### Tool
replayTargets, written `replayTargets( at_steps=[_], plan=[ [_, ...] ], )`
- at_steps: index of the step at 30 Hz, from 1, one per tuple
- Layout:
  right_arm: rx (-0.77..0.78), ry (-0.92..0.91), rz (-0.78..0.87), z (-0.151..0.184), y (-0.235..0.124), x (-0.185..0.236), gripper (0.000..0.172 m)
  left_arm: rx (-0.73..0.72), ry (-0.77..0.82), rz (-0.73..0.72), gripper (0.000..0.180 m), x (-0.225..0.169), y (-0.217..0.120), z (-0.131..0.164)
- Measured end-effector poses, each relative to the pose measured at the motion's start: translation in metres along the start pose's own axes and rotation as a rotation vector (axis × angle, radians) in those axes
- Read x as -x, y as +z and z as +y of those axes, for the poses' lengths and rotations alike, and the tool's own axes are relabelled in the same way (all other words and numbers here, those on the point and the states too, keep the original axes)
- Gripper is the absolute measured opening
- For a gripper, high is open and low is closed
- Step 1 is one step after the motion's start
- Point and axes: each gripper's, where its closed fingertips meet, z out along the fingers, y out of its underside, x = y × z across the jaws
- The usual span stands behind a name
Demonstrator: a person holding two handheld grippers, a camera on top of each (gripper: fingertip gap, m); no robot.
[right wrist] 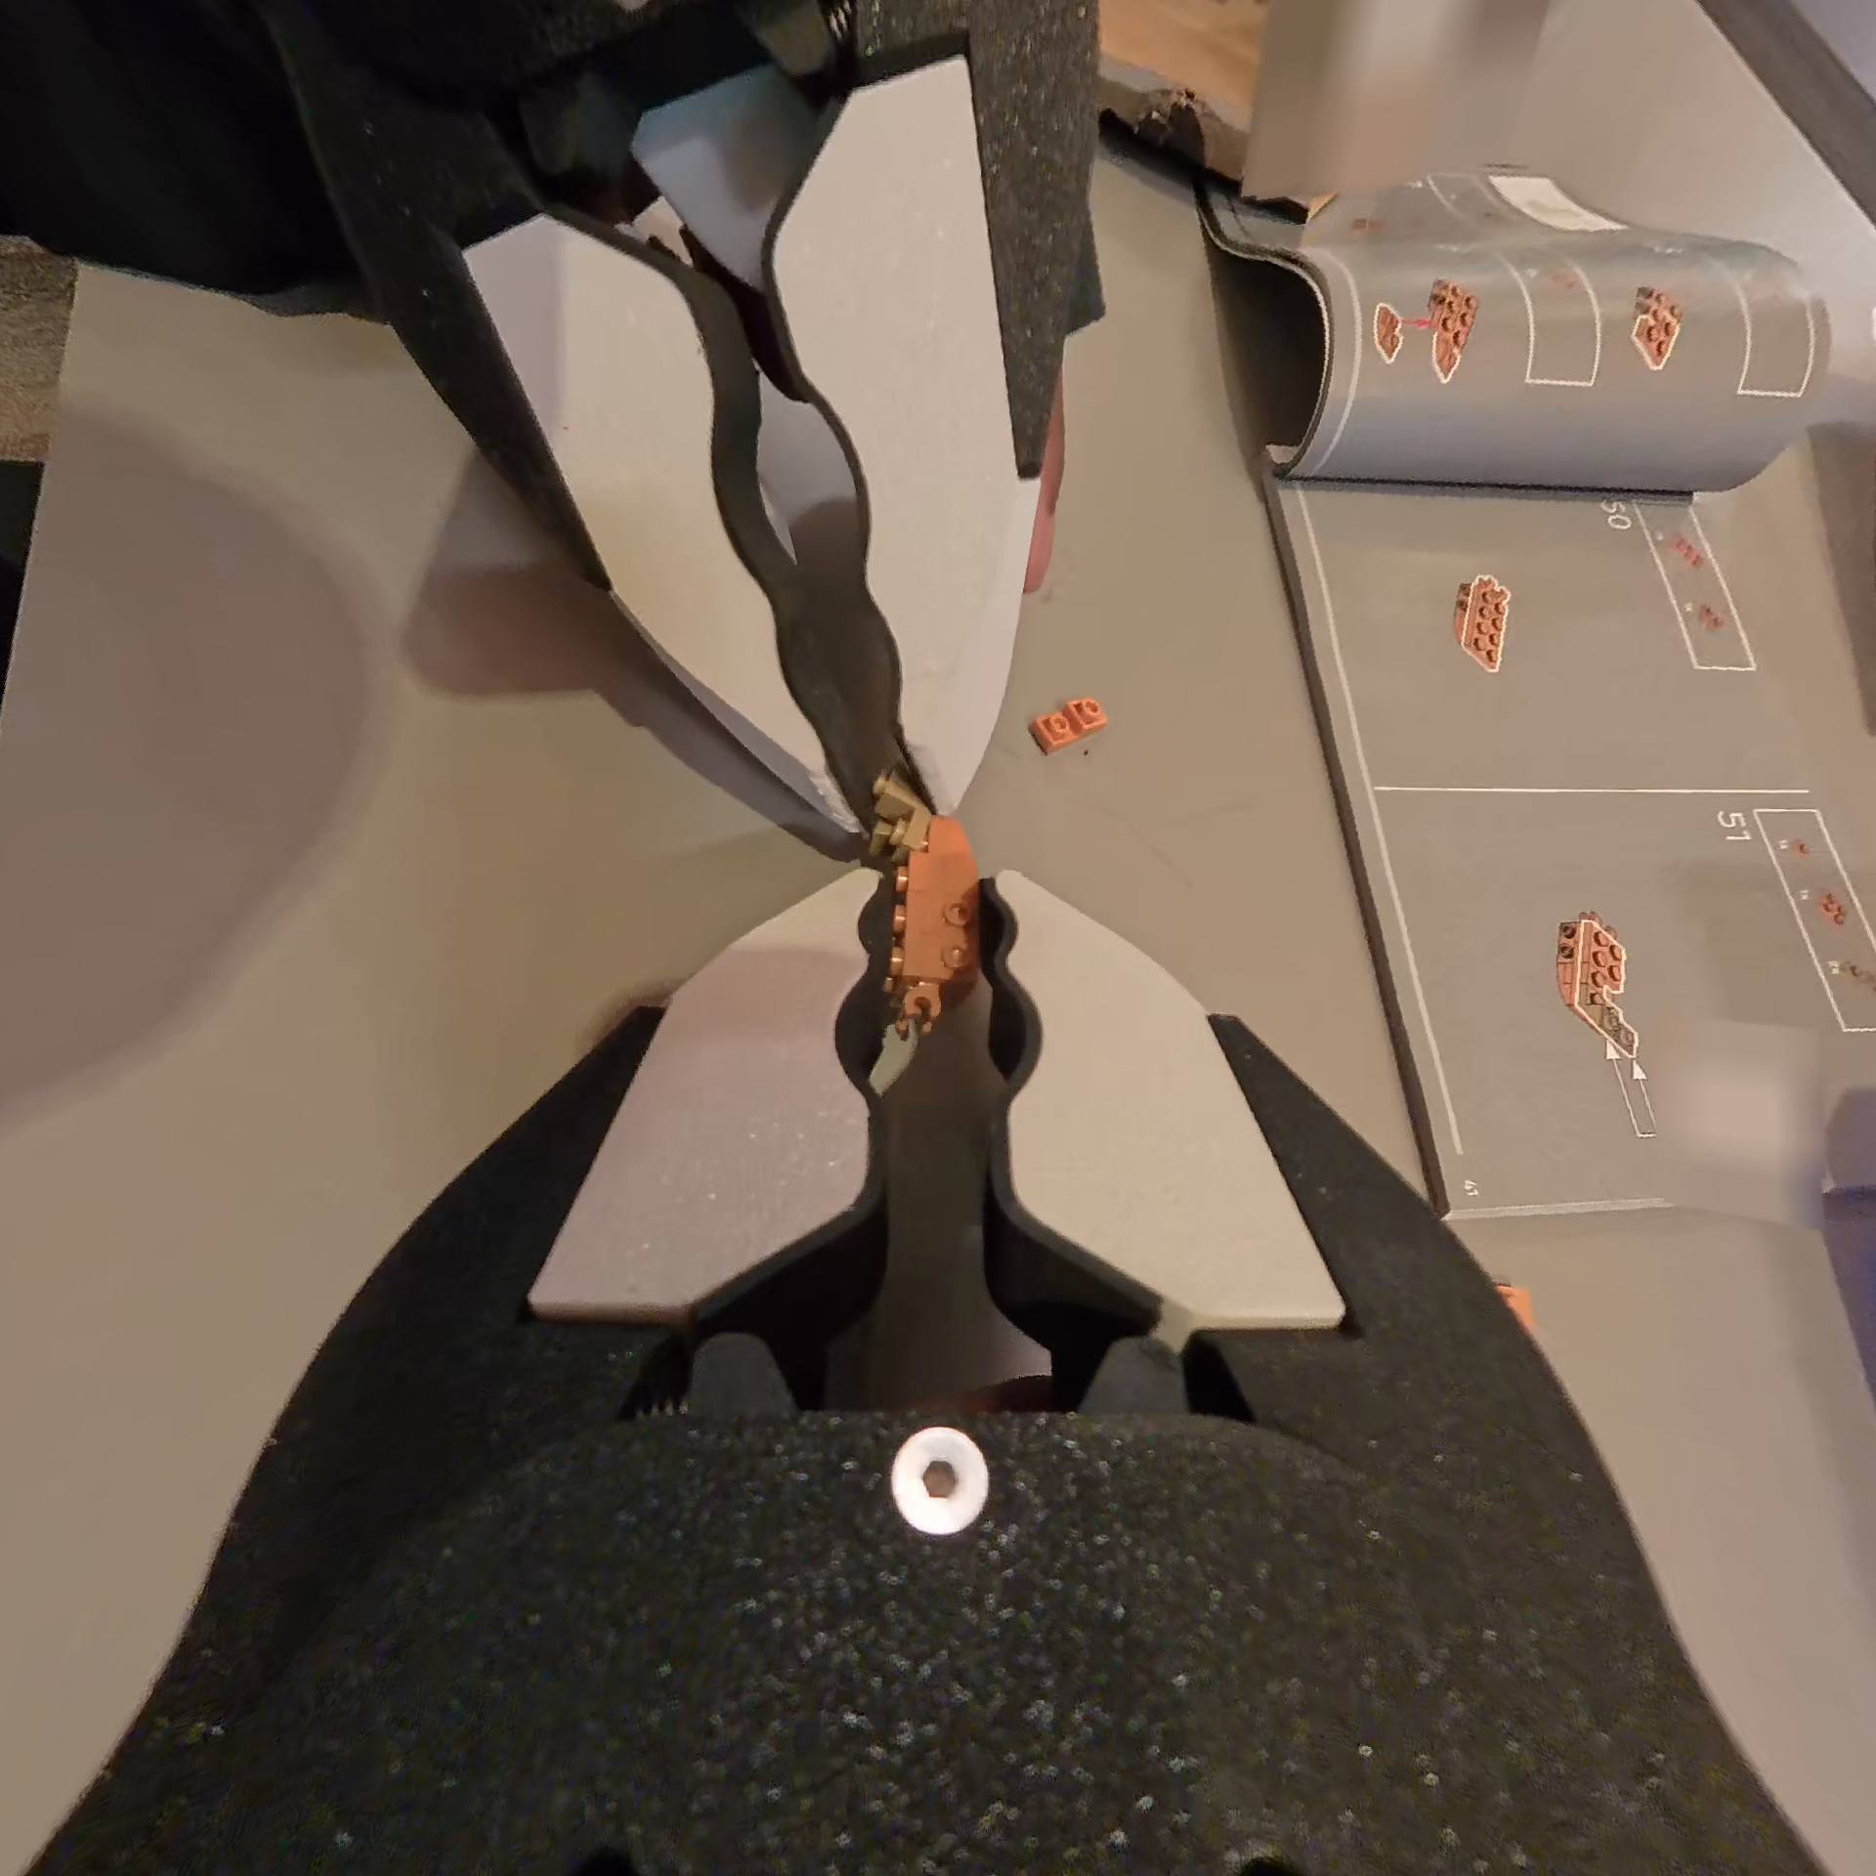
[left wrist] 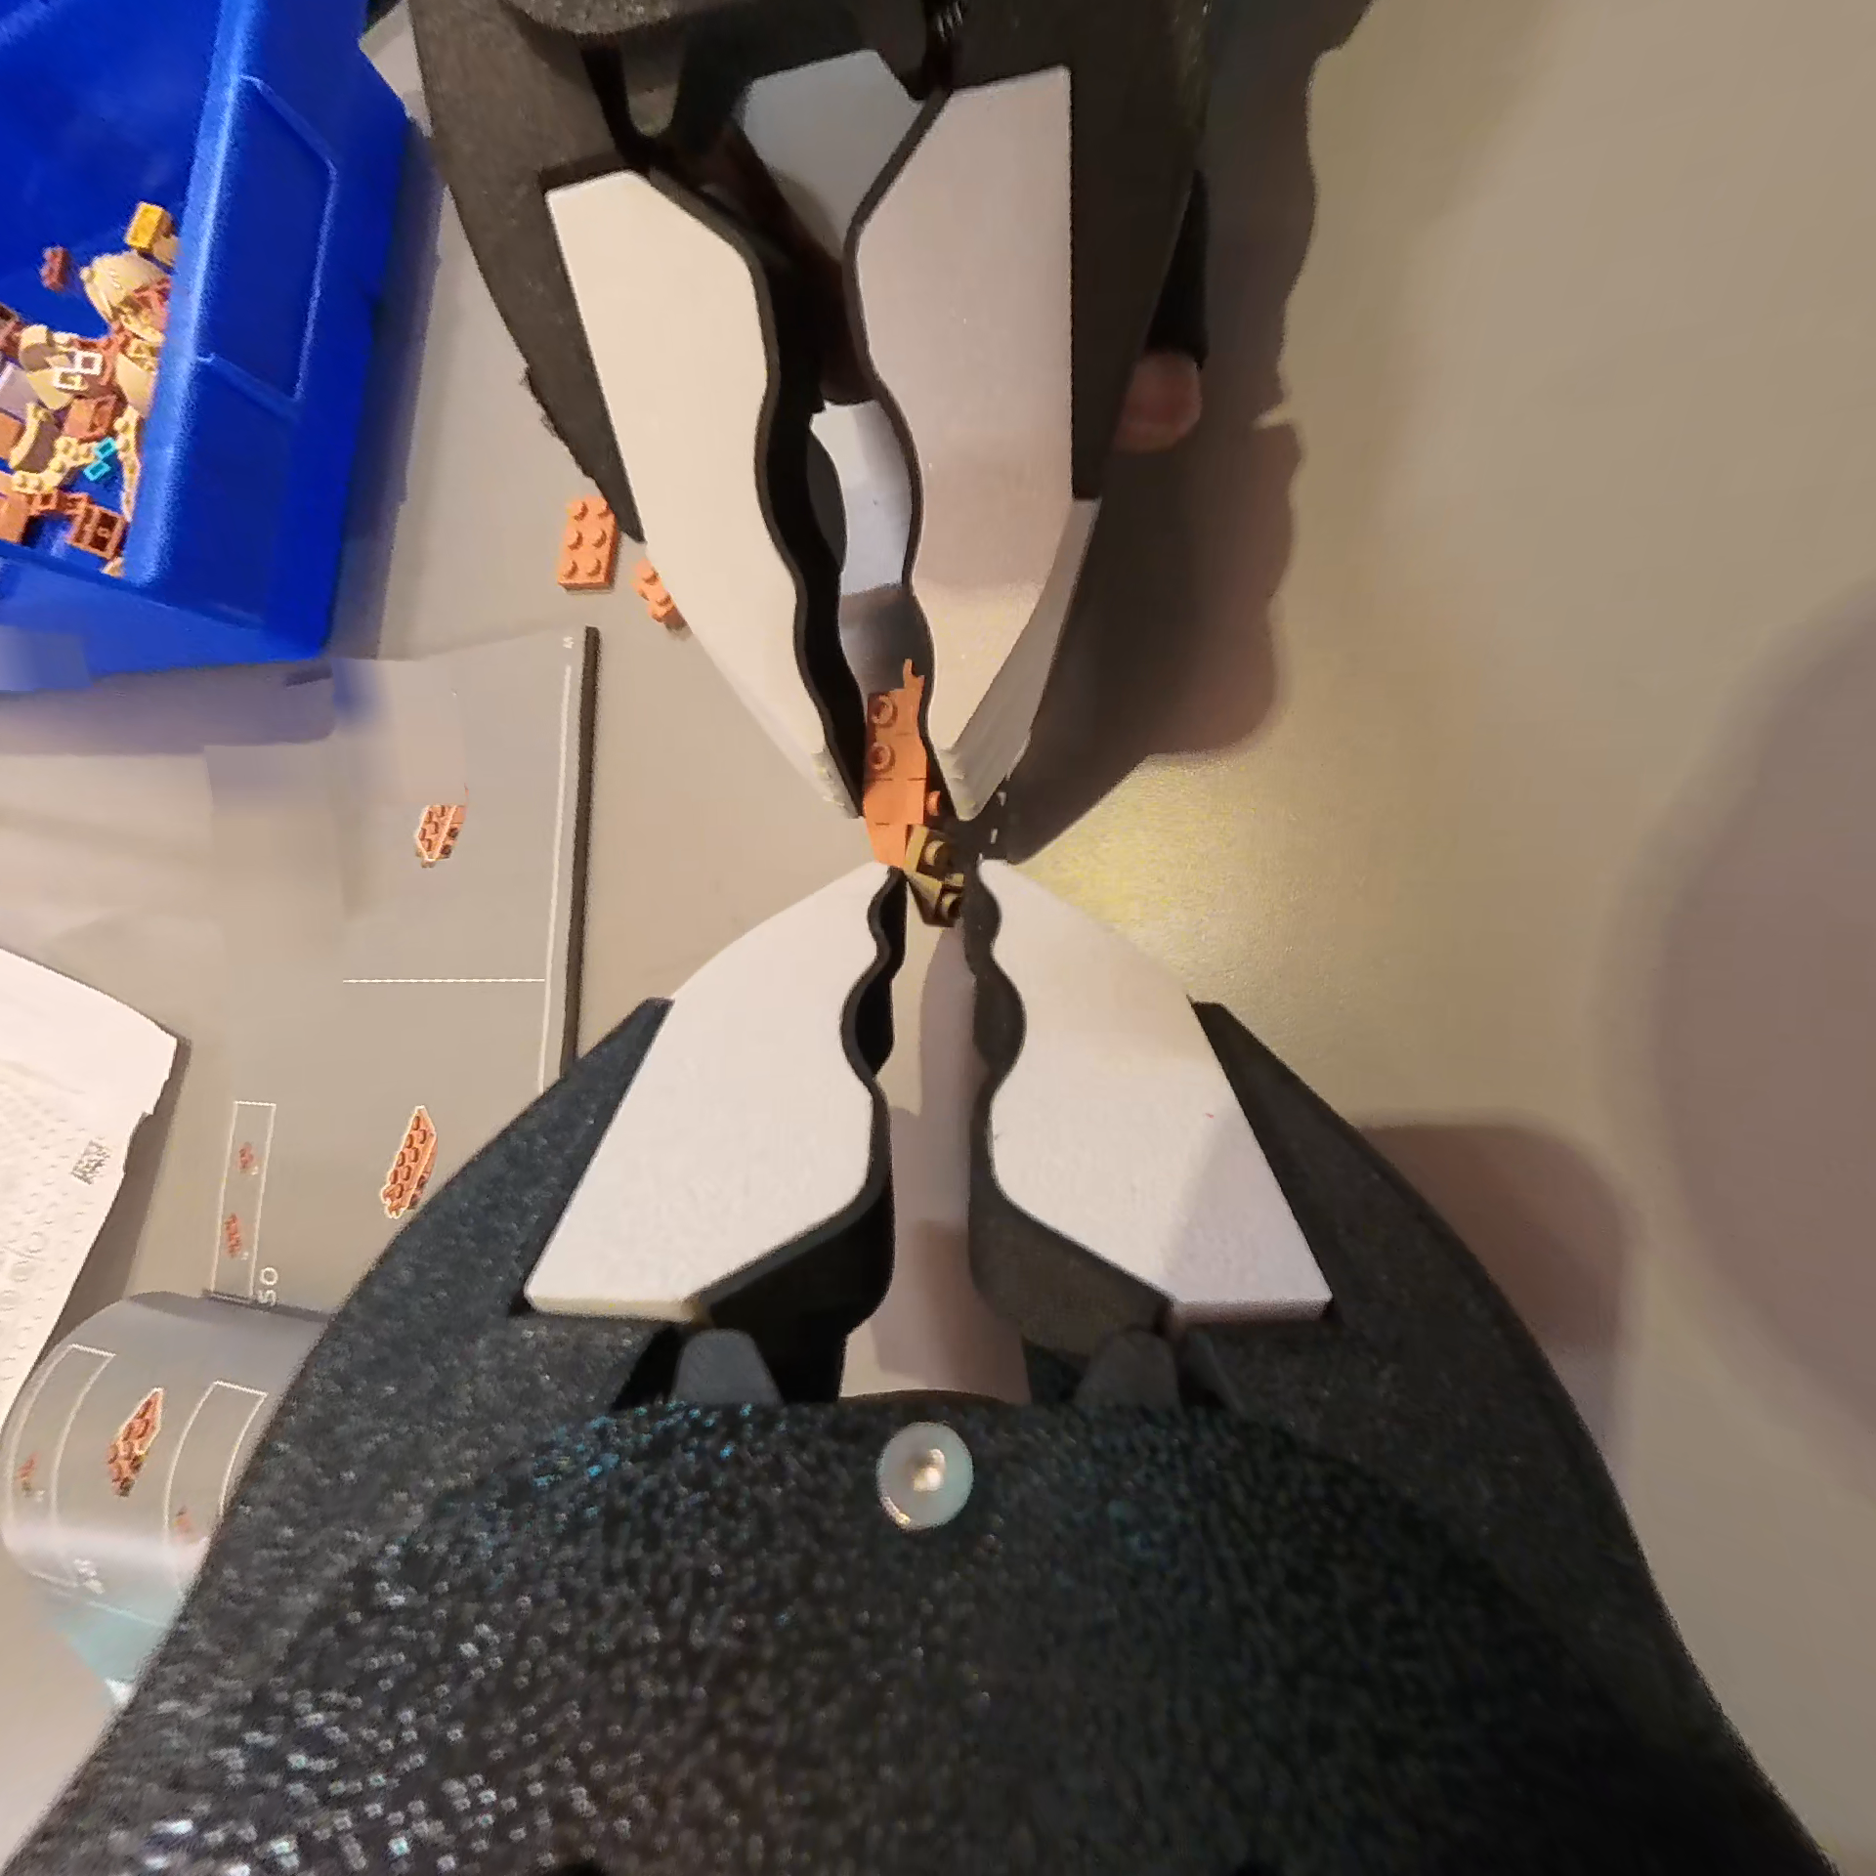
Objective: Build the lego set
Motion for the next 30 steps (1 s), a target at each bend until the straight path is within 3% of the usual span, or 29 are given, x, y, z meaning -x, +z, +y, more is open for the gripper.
replayTargets(
  at_steps=[23,30],
  plan=[
    [-0.149,0.102,0.069,-0.019,-0.009,-0.015,0.015,0.005,-0.110,-0.130,0.009,0.019,-0.006,-0.004],
    [-0.068,0.088,0.095,-0.009,-0.004,-0.016,0.015,0.023,-0.142,-0.119,0.009,0.017,0.004,0.001]
  ],
)
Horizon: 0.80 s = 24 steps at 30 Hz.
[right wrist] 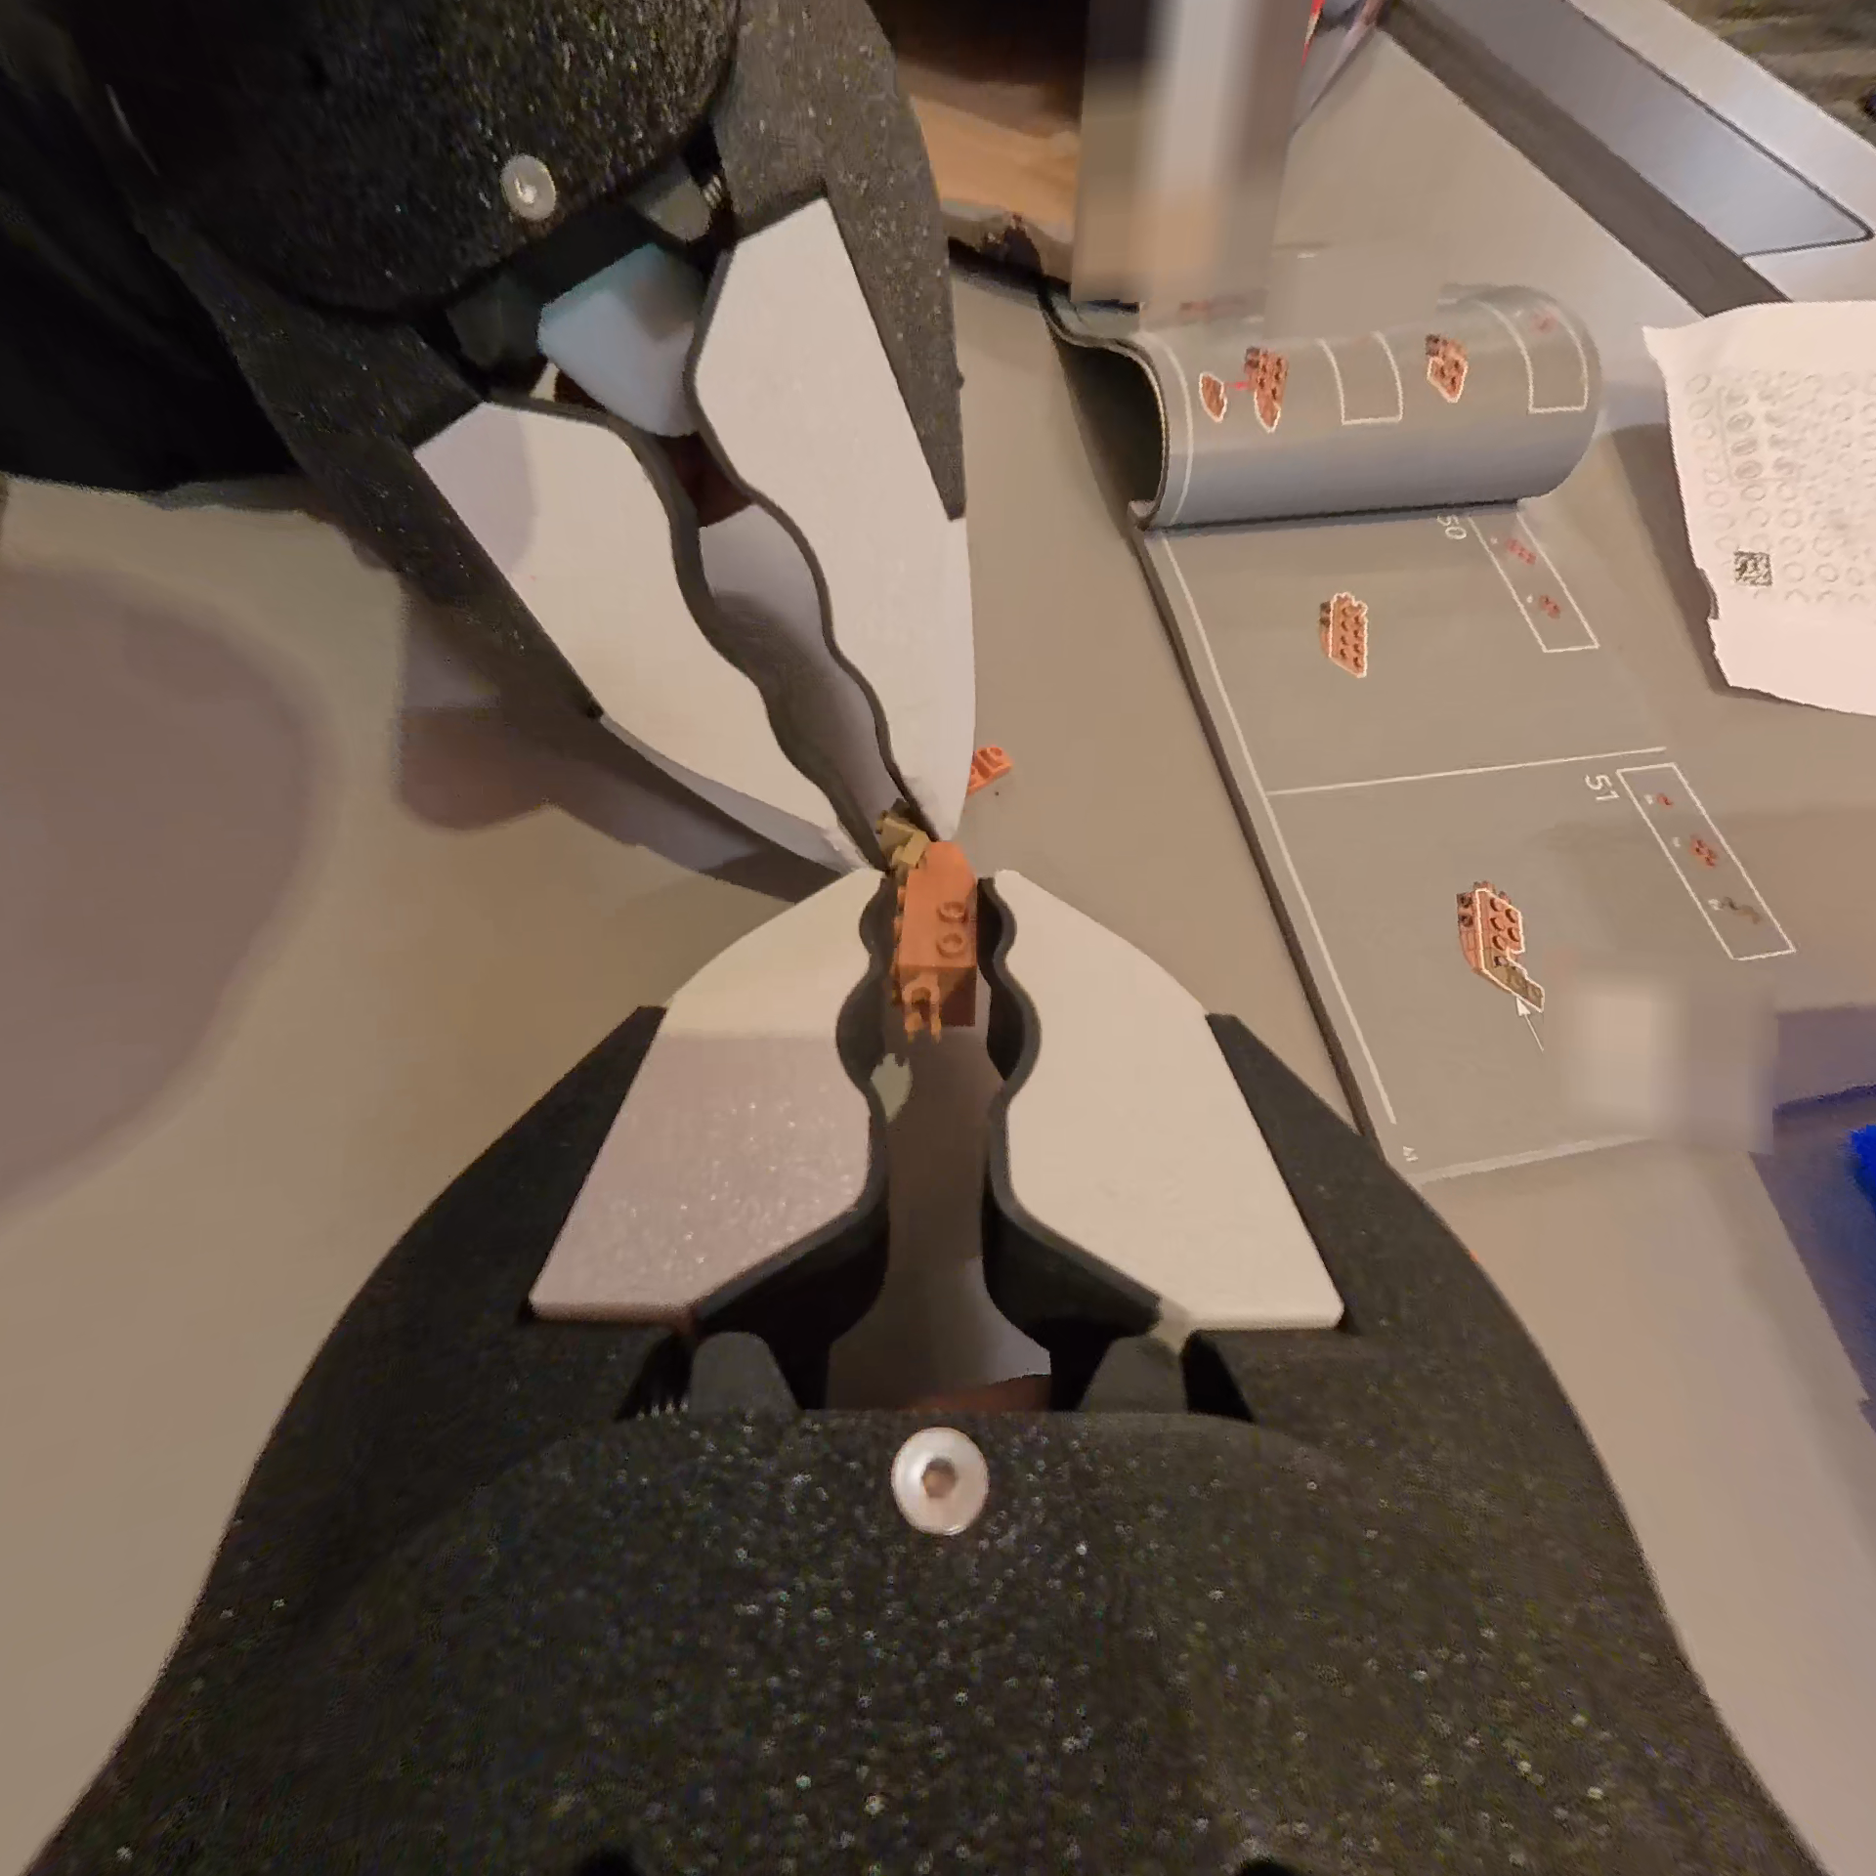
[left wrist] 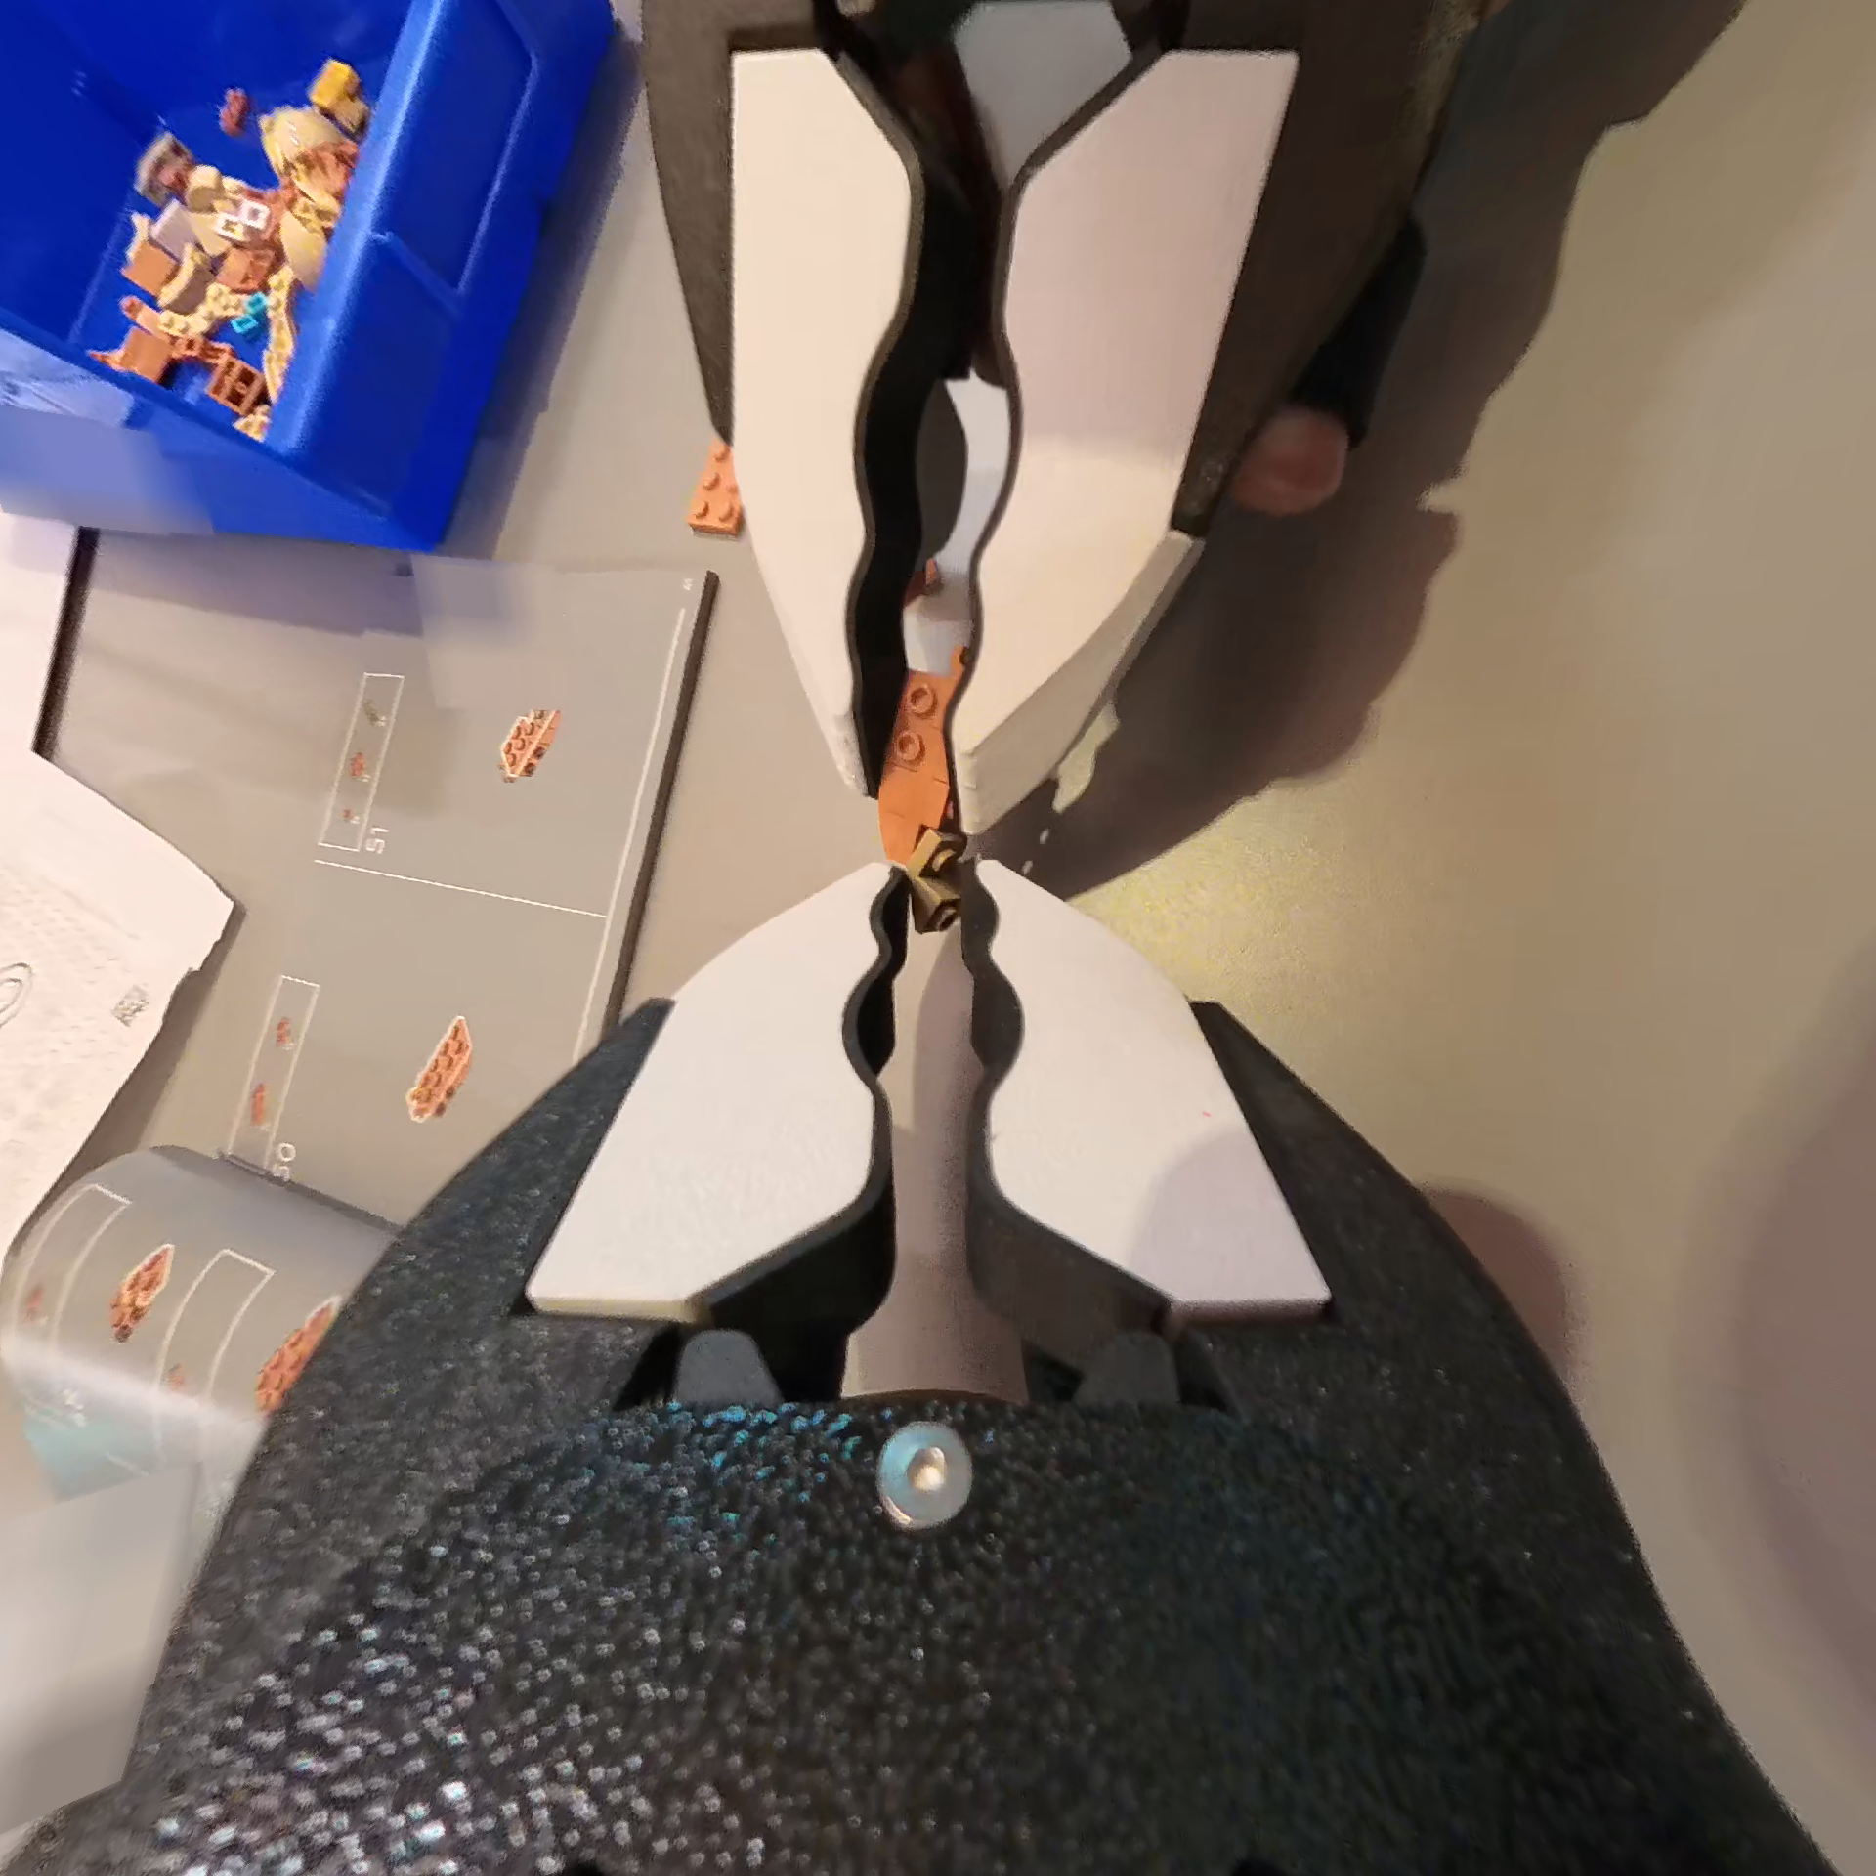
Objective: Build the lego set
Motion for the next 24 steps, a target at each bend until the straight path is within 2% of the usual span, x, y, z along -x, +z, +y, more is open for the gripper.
replayTargets(
  at_steps=[7,15,24],
  plan=[
    [0.069,-0.027,0.037,0.009,0.004,-0.001,0.015,0.031,-0.012,0.001,0.009,-0.003,0.010,0.006],
    [0.021,0.006,0.068,0.003,0.001,-0.007,0.015,-0.001,-0.054,-0.046,0.008,0.005,0.008,0.002],
    [0.164,-0.090,0.098,0.022,0.007,-0.005,0.016,0.036,-0.071,-0.034,0.008,0.003,0.015,0.008]
  ],
)
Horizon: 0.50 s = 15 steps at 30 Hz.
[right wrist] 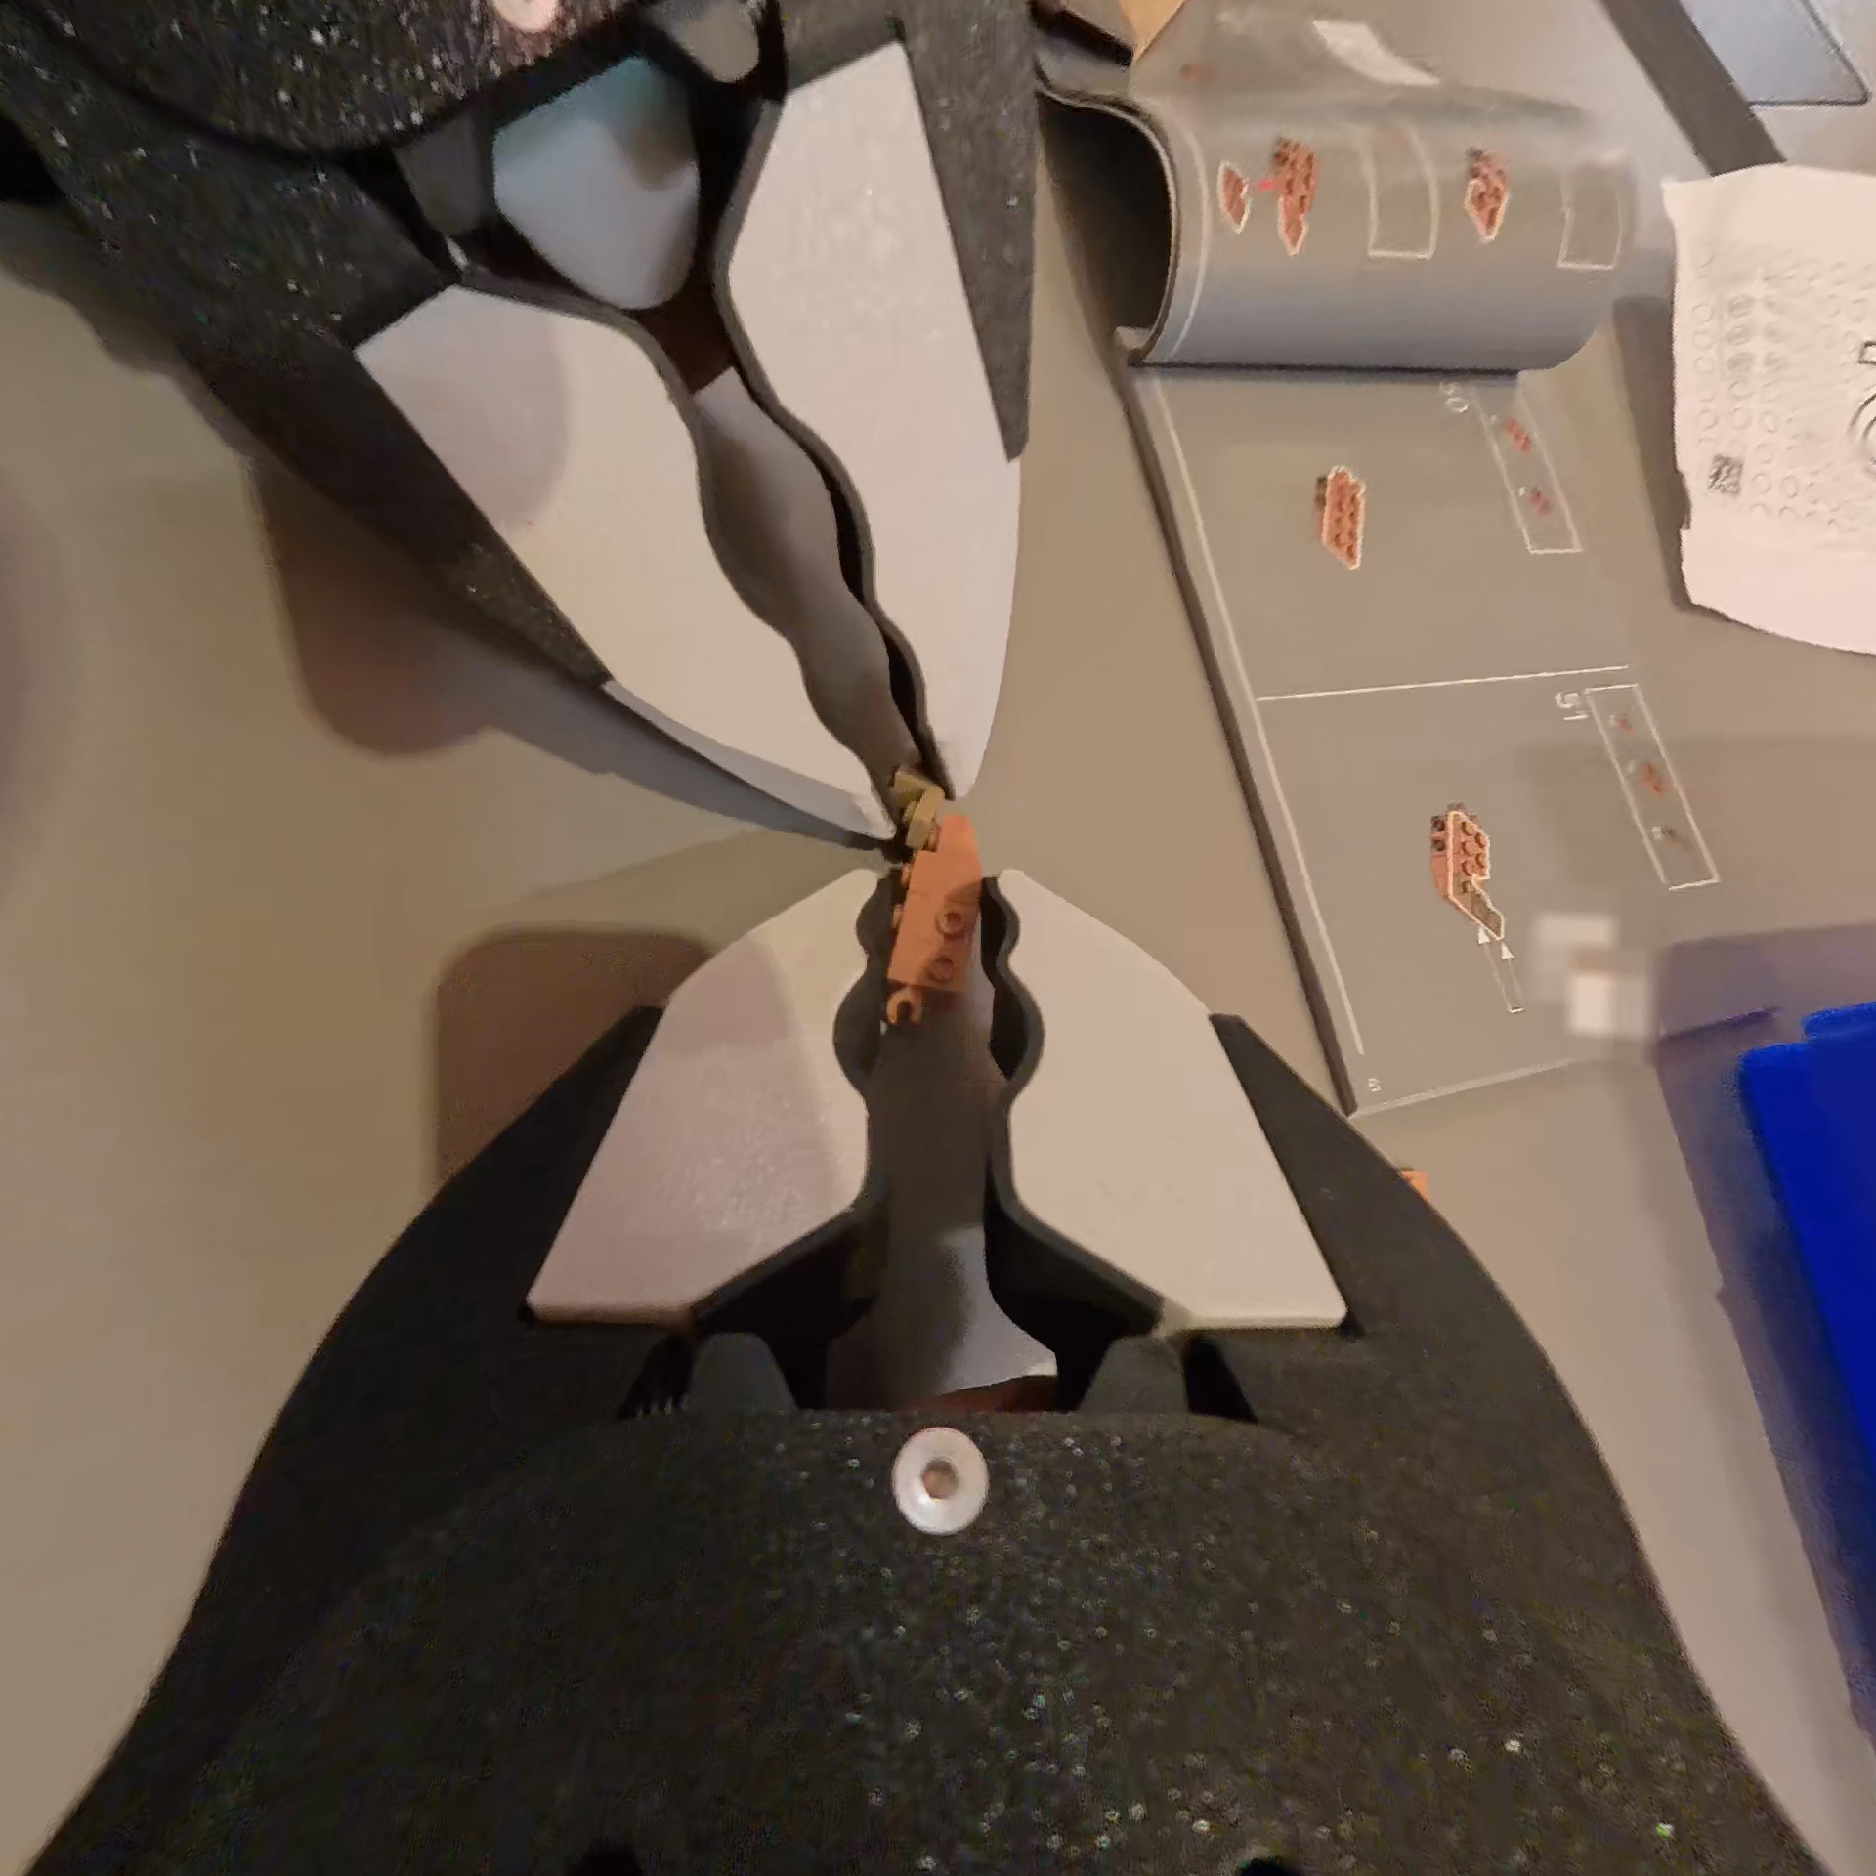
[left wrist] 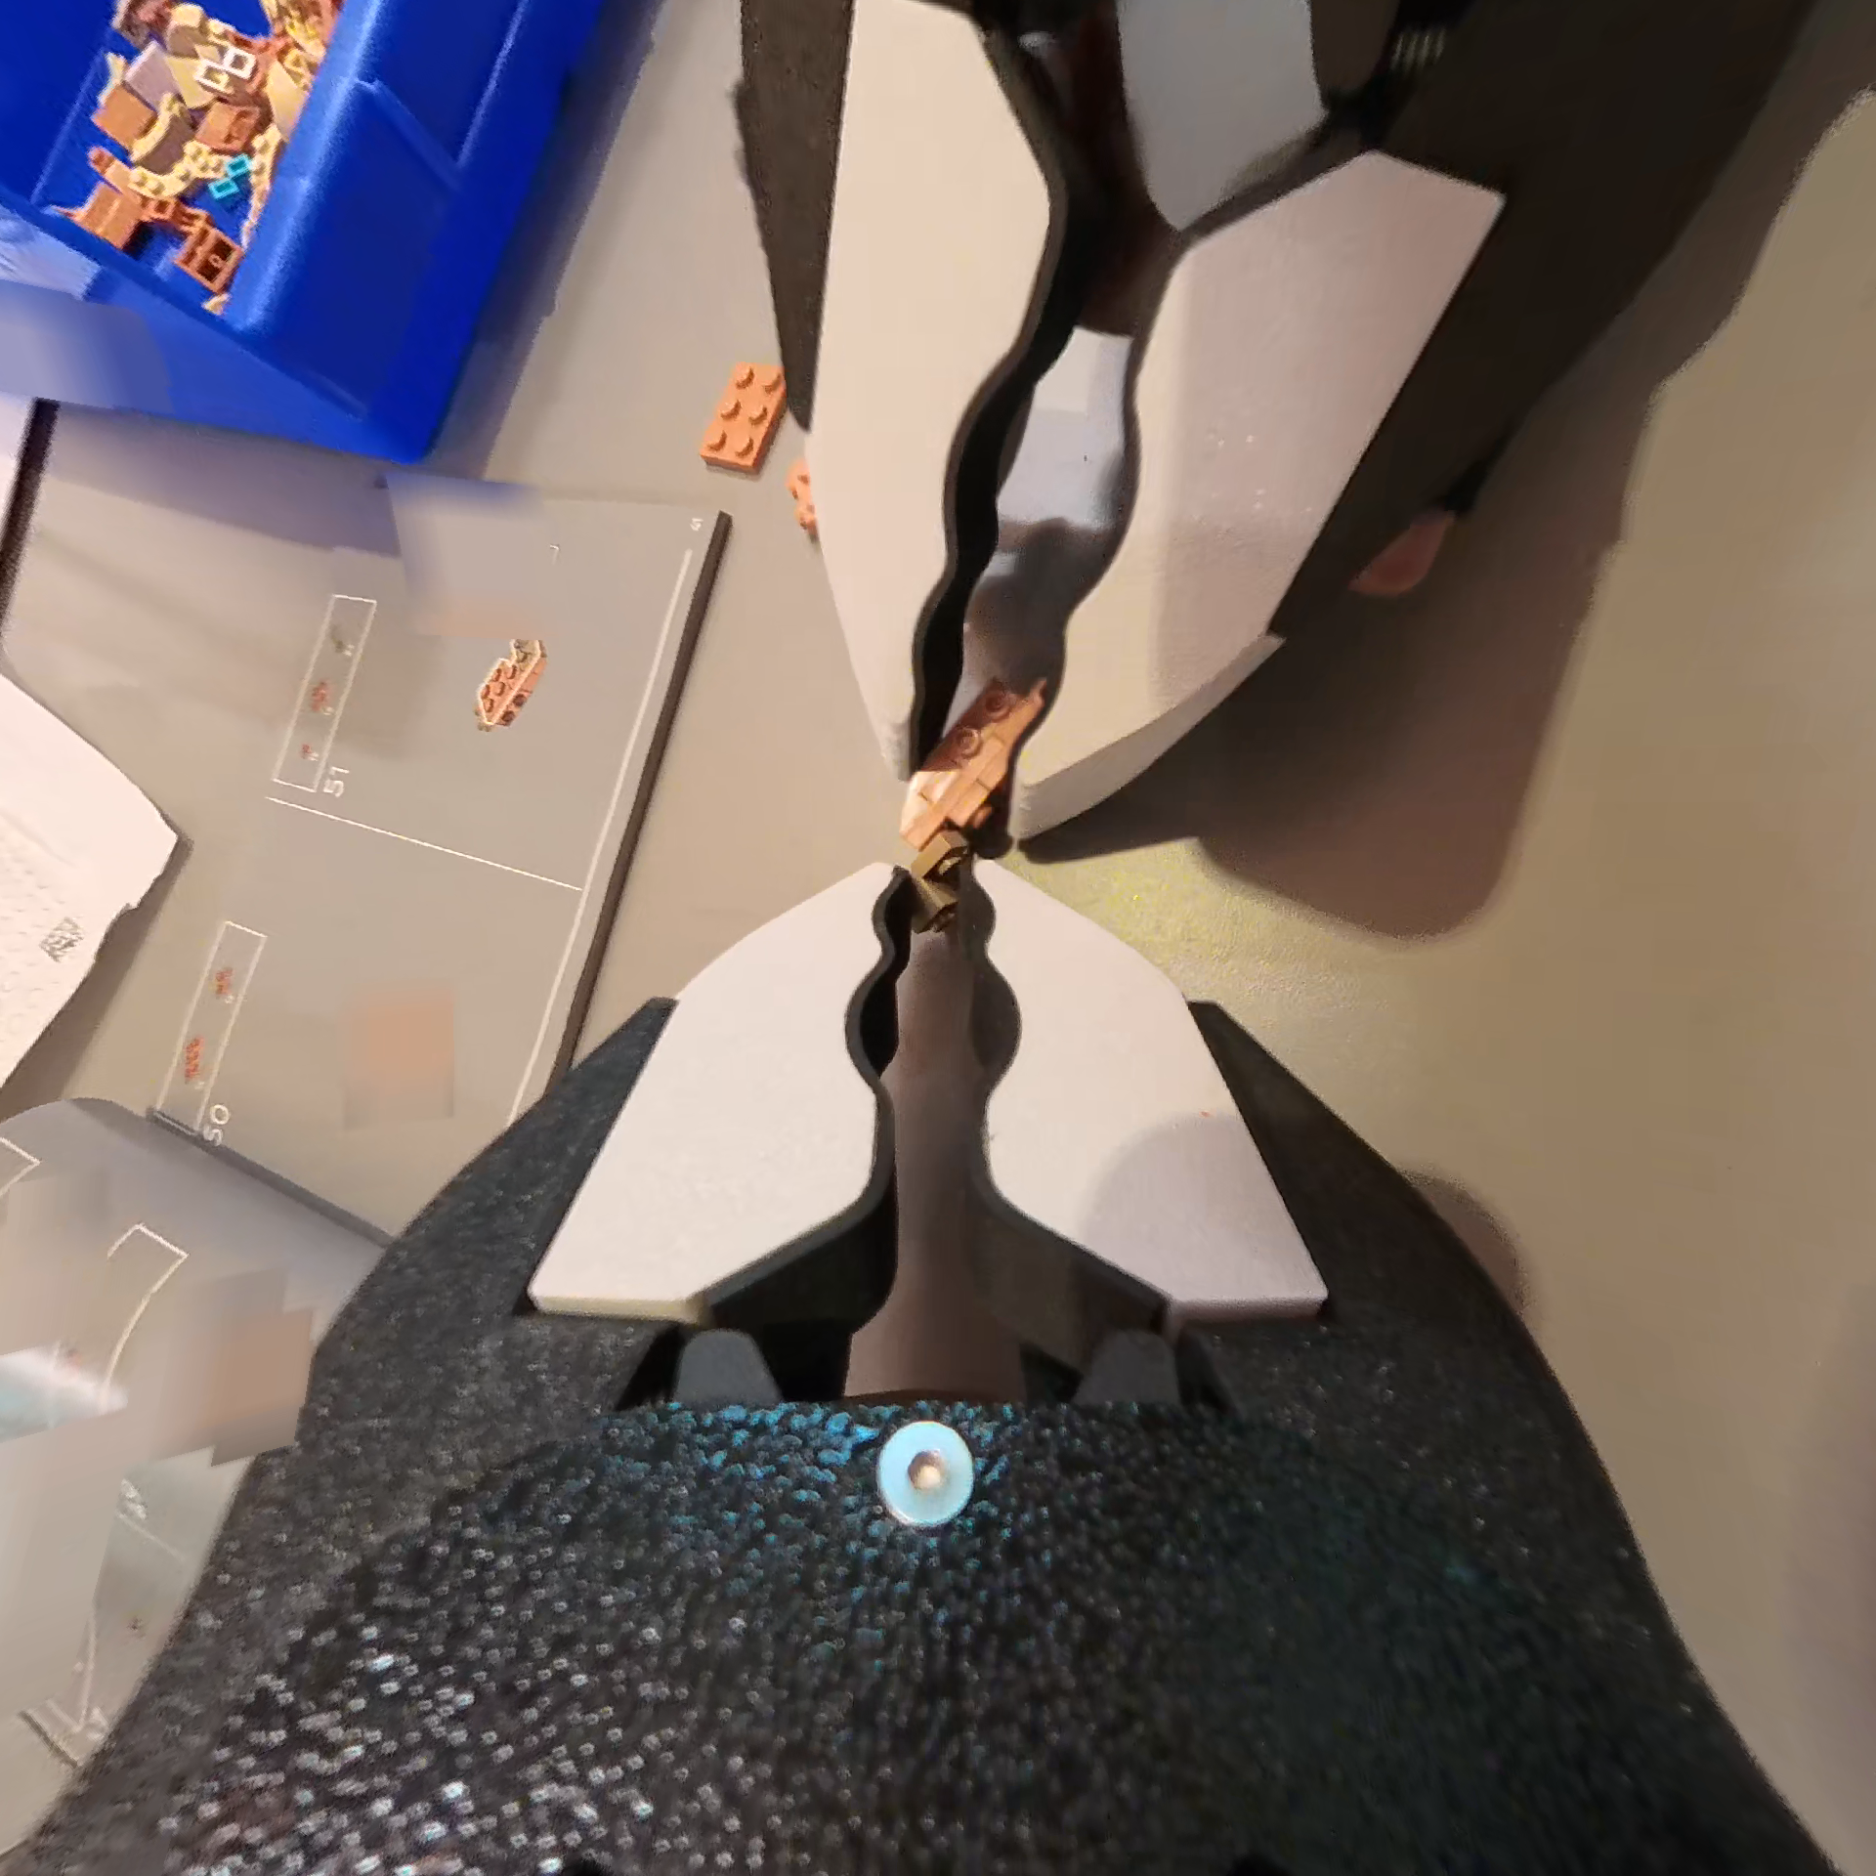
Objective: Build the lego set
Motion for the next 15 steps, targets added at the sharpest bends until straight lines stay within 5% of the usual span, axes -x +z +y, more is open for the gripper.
replayTargets(
  at_steps=[15],
  plan=[
    [0.048,0.029,0.018,-0.0012,-0.0053,-0.0003,0.033,0.021,0.059,-0.023,0.008,0.0008,-0.0013,0.0004]
  ],
)
